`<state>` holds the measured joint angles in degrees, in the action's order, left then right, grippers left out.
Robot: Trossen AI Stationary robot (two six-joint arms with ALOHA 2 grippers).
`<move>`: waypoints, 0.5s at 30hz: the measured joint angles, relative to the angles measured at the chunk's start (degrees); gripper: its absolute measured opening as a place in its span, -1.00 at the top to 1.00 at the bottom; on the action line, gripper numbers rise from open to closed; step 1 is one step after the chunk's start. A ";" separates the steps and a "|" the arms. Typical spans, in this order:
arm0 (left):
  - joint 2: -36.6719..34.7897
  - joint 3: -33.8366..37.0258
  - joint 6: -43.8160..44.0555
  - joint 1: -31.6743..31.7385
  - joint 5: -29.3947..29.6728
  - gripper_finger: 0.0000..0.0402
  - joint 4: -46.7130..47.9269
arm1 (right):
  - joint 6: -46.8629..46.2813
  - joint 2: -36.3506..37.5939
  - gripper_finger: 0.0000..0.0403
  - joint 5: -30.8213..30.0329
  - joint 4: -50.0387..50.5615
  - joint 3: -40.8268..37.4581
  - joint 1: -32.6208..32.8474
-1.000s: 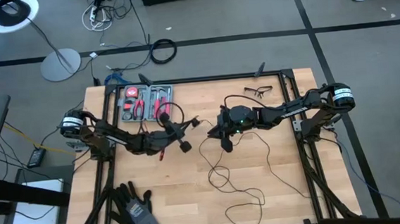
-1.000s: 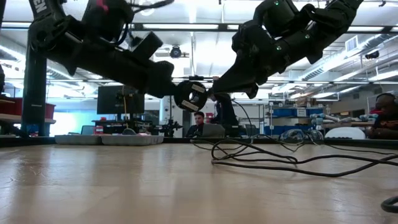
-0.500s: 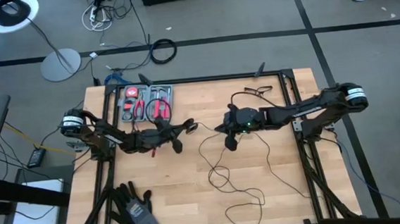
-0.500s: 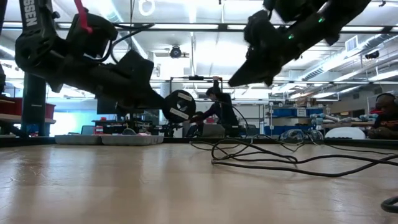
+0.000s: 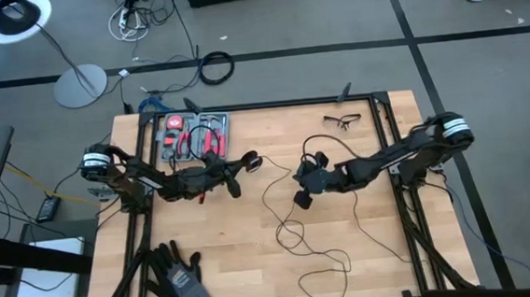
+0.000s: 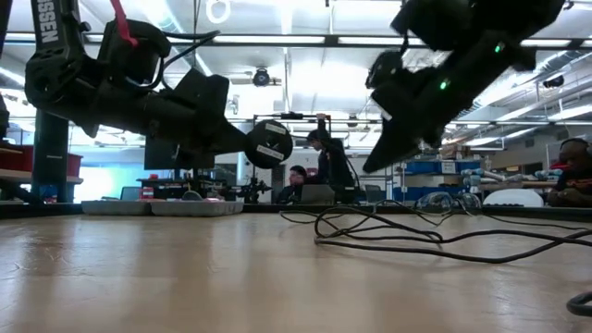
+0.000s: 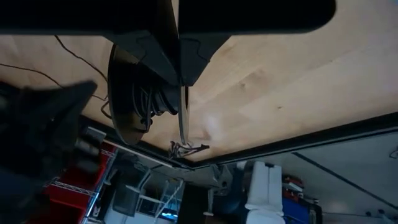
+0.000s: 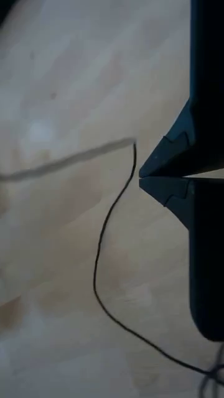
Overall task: Coil cords
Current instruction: Coil the black wire on the black spool
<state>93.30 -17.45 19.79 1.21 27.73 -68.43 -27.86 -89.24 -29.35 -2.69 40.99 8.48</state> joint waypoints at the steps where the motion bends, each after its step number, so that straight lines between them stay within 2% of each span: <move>1: 0.00 0.01 0.00 0.00 0.00 1.00 -0.01 | -0.61 -1.40 0.97 0.00 -1.96 0.00 0.10; 5: 0.00 0.02 0.00 -0.02 0.00 1.00 -2.33 | -0.99 -6.94 0.88 -0.23 -12.21 0.00 0.56; 8: 0.00 0.00 -0.67 0.00 0.01 1.00 -4.65 | -1.52 -9.42 0.80 -0.31 -15.44 0.00 0.58; 12: 0.00 0.00 -1.29 0.00 0.02 1.00 -6.89 | -1.65 -8.61 0.71 -0.45 -15.47 -0.02 1.69; 15: 0.00 0.00 -1.27 0.00 -0.12 1.00 -8.76 | 2.92 -5.21 0.69 -0.93 -15.66 -0.02 3.52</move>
<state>93.30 -17.45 18.52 1.21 27.61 -77.19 -24.95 -94.45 -30.28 -18.34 40.97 11.99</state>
